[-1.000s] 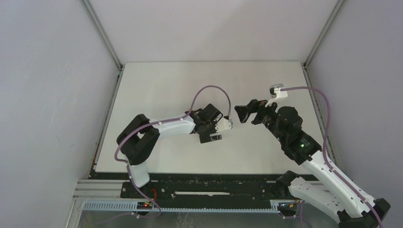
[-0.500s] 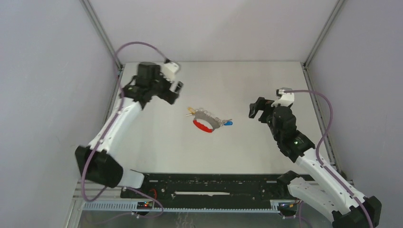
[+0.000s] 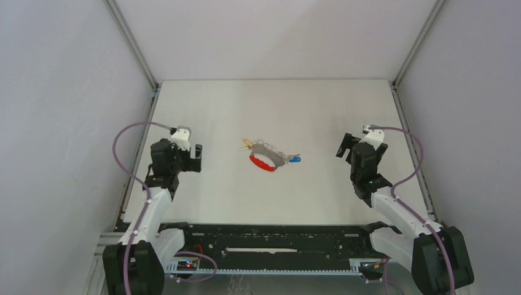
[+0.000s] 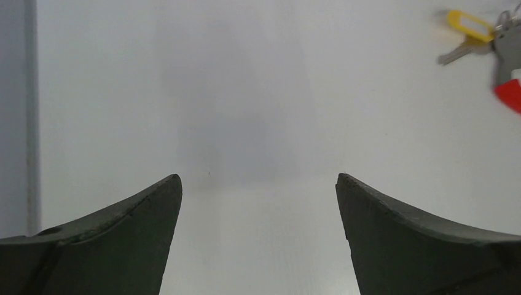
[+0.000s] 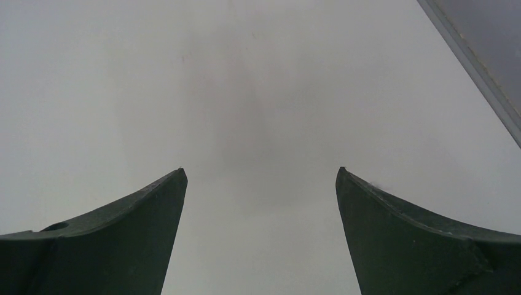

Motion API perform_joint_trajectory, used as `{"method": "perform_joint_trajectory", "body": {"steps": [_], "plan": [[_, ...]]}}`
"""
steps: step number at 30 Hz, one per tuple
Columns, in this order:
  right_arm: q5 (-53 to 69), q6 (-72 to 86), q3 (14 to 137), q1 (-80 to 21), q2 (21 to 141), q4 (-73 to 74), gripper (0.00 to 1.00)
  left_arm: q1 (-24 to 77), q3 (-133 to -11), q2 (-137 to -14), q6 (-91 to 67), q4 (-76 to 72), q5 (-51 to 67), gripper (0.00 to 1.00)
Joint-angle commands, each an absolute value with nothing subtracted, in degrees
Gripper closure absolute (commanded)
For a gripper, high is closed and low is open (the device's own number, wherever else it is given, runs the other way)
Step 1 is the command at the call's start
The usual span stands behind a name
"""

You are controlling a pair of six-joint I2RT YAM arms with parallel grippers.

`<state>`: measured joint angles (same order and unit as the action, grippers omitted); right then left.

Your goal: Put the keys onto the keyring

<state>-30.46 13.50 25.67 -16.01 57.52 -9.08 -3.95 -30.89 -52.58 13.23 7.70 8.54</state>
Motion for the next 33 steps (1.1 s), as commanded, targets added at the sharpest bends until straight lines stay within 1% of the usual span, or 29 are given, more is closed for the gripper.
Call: {"method": "perform_joint_trajectory", "body": {"steps": [1,3,7,10,12,14,16,18,20,21,22,23,24,25,26,27,33], "plan": [[-32.4,7.1,20.7,-14.7,57.9,-27.7,0.00,-7.6,-25.0,-53.3,8.4,-11.8,9.5,0.00],[-33.2,3.3,17.9,-14.2,60.2,-34.9,0.00,-7.7,-22.5,-54.3,7.5,-18.3,10.1,0.00],[-32.8,1.2,13.2,-11.2,66.0,-46.8,0.00,-7.7,-15.1,-57.0,4.1,-34.9,10.0,0.00],[-28.8,0.3,11.2,-9.6,66.6,-52.4,0.00,-7.7,-9.5,-59.4,2.5,-50.5,9.0,0.00],[-28.1,2.1,10.6,-8.3,67.0,-53.7,0.00,-7.8,-7.0,-61.4,1.1,-59.1,9.1,0.00],[-26.5,3.7,8.8,-7.0,68.2,-58.0,0.00,-7.8,-5.7,-64.1,2.2,-63.0,10.2,0.00],[-26.2,4.6,6.7,-6.4,70.9,-64.3,0.00,-7.8,-3.9,-67.7,0.7,-71.5,9.0,0.00],[-21.4,2.0,4.5,-6.7,74.2,-71.7,0.00,-7.7,-4.2,-67.5,0.7,-69.0,6.8,0.00],[-15.8,-2.0,3.7,-7.6,79.5,-78.6,0.00,-7.6,-2.9,-73.7,0.4,-78.6,6.4,0.00],[-17.6,-3.4,3.9,-9.0,81.2,-81.0,0.00,-7.6,-3.3,-73.9,-0.7,-78.0,6.0,0.00],[-18.3,-2.7,4.0,-8.9,80.4,-80.3,0.00,-7.5,-6.0,-71.5,-0.2,-70.1,5.7,0.00],[-18.4,-1.4,5.2,-8.2,79.0,-75.6,0.00,-7.5,-8.9,-71.1,-0.2,-63.6,4.6,0.00],[-18.2,0.3,8.0,-7.1,78.0,-66.3,0.00,-7.0,-10.2,-72.4,-0.8,-62.5,3.2,0.00],[-14.1,2.2,12.7,-4.6,78.2,-60.3,0.00,-5.7,-10.0,-72.4,-0.2,-63.1,1.0,0.00],[-7.1,4.2,13.6,-0.5,78.3,-57.2,0.00,-5.3,-10.2,-72.0,-0.1,-62.1,0.5,0.00],[-4.5,5.3,14.0,1.8,77.5,-55.6,0.00,-5.2,-10.1,-72.1,-0.1,-62.2,0.5,0.00],[-6.8,4.2,13.9,0.5,77.8,-56.7,0.00,-5.3,-9.5,-71.9,-0.1,-63.4,0.4,0.00]]}}
